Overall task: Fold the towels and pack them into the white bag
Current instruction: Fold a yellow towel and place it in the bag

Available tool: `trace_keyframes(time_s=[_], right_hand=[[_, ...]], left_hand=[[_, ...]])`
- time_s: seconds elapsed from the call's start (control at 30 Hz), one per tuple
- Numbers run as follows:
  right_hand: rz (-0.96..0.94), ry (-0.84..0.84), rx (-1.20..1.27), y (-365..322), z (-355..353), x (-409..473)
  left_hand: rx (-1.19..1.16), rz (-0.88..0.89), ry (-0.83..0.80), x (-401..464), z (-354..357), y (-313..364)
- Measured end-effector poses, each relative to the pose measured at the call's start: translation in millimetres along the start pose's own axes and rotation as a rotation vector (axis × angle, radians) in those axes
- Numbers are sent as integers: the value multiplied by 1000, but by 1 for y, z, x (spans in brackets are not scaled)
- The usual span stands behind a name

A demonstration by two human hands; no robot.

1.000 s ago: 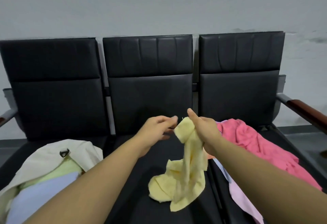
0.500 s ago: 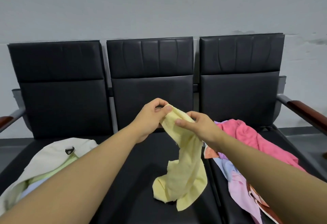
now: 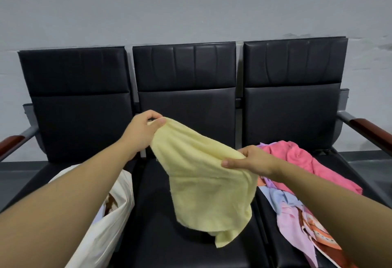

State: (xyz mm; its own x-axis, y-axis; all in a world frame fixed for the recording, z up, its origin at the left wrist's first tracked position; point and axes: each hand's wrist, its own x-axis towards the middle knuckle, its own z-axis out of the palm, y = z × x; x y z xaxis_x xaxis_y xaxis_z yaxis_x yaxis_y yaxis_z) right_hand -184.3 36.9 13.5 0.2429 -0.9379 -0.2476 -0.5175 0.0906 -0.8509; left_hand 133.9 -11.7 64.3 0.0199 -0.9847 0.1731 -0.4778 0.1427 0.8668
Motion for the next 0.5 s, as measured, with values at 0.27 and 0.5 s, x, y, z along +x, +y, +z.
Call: trace_keyframes(time_s=[0.27,0.5], right_hand=[[33,113,-181,21,-24,-2],[96,142,-338,44,-45,-11]], left_hand=[[-12,-210,285,2,-37,-42],[163,-336,534,0,-64,-56]])
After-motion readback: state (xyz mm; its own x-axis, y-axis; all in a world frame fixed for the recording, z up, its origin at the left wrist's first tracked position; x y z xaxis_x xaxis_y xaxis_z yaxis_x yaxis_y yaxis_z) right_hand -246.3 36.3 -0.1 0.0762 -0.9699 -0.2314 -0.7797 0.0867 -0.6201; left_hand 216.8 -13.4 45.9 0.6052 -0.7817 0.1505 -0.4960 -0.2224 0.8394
